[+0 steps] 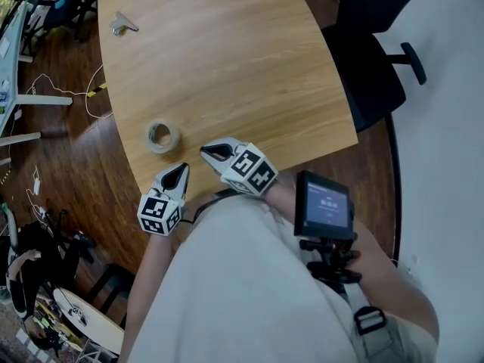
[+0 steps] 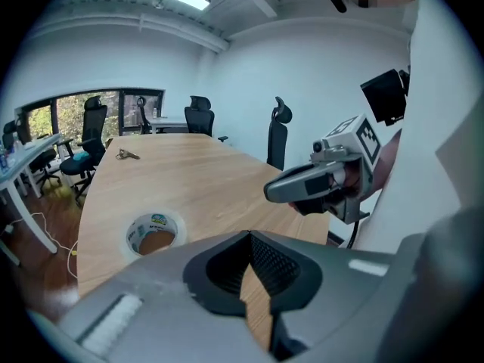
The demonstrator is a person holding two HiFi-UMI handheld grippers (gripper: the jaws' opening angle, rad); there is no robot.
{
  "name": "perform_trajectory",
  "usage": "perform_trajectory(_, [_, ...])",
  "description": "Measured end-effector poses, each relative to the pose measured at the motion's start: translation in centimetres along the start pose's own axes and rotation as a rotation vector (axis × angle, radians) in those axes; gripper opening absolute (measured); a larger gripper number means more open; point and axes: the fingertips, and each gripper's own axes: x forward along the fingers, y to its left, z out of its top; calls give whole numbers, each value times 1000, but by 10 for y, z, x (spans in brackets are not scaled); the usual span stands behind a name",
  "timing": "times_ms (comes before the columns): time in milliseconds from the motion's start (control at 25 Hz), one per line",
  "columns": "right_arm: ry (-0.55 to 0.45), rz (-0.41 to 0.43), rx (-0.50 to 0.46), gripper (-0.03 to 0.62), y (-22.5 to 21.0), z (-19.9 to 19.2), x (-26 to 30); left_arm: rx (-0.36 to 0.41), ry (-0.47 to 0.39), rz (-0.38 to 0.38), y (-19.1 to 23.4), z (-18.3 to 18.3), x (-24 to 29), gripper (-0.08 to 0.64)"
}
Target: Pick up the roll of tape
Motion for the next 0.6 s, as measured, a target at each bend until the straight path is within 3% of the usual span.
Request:
perform_trajectory(240, [3, 27, 12, 2, -6, 6, -1, 32, 72, 69, 18, 2, 5, 24])
perform_trajectory(600, [-6, 41, 29, 2, -24, 6, -6, 73, 212, 104, 41, -11, 24, 29])
